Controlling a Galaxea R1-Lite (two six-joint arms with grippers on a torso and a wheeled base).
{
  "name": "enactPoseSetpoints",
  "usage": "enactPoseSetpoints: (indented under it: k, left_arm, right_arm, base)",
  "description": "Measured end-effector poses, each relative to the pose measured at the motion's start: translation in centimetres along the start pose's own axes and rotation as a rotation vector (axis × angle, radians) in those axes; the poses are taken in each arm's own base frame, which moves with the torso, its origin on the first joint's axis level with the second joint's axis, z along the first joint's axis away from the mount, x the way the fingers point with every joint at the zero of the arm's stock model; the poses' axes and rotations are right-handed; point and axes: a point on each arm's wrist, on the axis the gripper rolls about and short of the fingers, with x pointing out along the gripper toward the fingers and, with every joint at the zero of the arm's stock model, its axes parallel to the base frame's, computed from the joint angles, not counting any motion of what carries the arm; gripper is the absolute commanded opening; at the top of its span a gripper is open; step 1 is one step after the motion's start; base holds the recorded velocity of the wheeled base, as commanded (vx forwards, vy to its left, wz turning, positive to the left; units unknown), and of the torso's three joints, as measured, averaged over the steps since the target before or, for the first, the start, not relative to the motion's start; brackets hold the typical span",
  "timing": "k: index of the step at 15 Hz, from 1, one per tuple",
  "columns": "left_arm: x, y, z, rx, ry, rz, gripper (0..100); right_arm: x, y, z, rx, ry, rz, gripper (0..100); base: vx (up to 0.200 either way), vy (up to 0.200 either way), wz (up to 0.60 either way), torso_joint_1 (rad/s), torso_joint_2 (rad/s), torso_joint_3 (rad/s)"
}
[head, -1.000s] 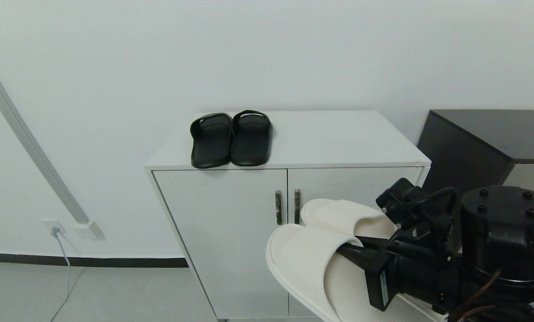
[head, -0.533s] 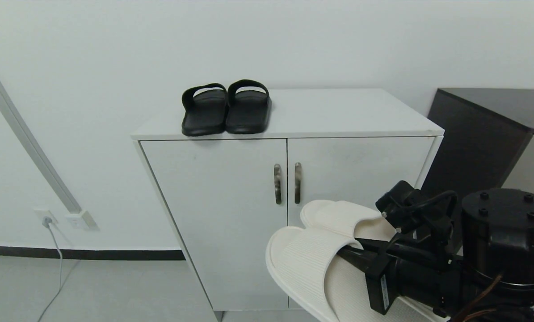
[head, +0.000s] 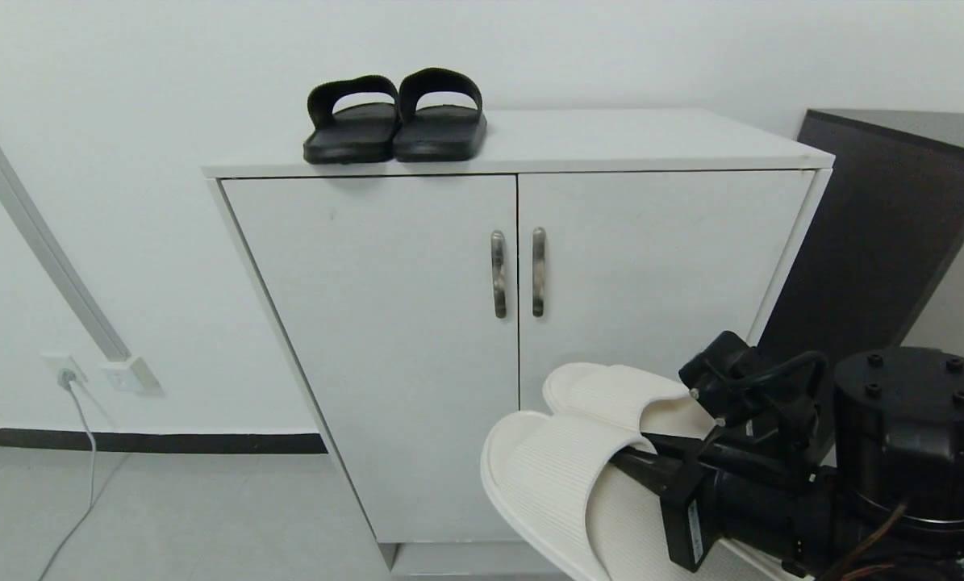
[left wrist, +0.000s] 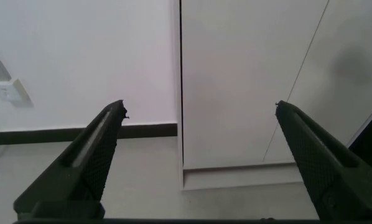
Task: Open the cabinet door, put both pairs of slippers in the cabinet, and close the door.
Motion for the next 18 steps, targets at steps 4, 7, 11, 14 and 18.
enactPoseSetpoints:
  k: [4, 7, 11, 14, 18]
  left_arm:
    - [0.0, 0.0, 0.0, 0.005, 0.0, -0.001, 100]
    - [0.0, 0.0, 0.0, 0.015, 0.0, -0.004, 100]
    - [-0.5, 0.0, 2.5, -0.044, -0.07, -0.02, 100]
    - [0.0, -0.2, 6.4, -0.096, -0.056, -0.122, 100]
    - [3.2, -0.8, 9.8, -0.116, 0.017, -0.407, 100]
  right_arm:
    - [0.0, 0.0, -0.3, -0.005, 0.009, 0.0, 0]
    - [-0.1, 0.0, -0.5, -0.006, 0.018, 0.001, 0]
    - [-0.1, 0.0, -0.6, -0.005, 0.014, 0.002, 0]
    - [-0.2, 0.0, -0.6, -0.016, 0.009, 0.002, 0]
    - [-0.2, 0.0, -0.5, -0.016, -0.016, 0.004, 0]
  base:
    - [0.0, 0.0, 0.0, -0.013, 0.31, 0.306]
    - [0.0, 0.0, 0.0, -0.002, 0.04, 0.039]
    - [0.0, 0.0, 0.0, 0.0, 0.0, 0.0]
    - [0.0, 0.0, 0.0, 0.0, 0.0, 0.0]
    - [0.0, 0.0, 0.0, 0.0, 0.0, 0.0]
